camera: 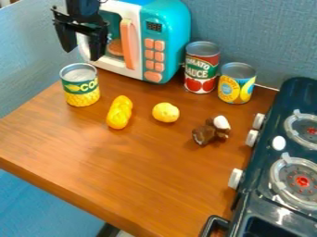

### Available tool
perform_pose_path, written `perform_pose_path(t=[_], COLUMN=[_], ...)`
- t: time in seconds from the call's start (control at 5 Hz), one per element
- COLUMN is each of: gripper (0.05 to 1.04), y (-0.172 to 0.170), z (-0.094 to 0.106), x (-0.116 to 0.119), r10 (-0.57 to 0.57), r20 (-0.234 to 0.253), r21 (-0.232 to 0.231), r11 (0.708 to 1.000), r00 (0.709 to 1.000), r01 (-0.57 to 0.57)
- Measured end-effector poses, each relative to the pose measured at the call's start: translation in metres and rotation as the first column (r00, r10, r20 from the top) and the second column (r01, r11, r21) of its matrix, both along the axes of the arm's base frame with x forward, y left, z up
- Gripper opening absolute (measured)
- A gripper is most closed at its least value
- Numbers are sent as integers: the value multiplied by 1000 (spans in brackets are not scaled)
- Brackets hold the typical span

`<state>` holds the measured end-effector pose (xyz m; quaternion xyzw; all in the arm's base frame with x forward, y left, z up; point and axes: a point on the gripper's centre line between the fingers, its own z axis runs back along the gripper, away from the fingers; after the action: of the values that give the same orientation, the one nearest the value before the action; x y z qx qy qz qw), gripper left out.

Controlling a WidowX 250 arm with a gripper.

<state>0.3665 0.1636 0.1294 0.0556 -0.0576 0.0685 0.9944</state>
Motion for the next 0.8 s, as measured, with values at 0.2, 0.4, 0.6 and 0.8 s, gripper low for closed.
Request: perform_pose_path(t=[0.2, 0.4, 0.6, 0.8], gripper=[1001, 1001, 1001, 1001], y=[16, 22, 26, 30], z=[-8, -17, -21, -33], x=[6, 10, 14, 11], r10=[40, 64, 89, 105], r20=[-7, -3, 23, -18], r21=[-2, 11, 34, 52], r11=[999, 998, 995, 993], r00=[999, 998, 996, 994], r01=[-40, -64, -90, -104])
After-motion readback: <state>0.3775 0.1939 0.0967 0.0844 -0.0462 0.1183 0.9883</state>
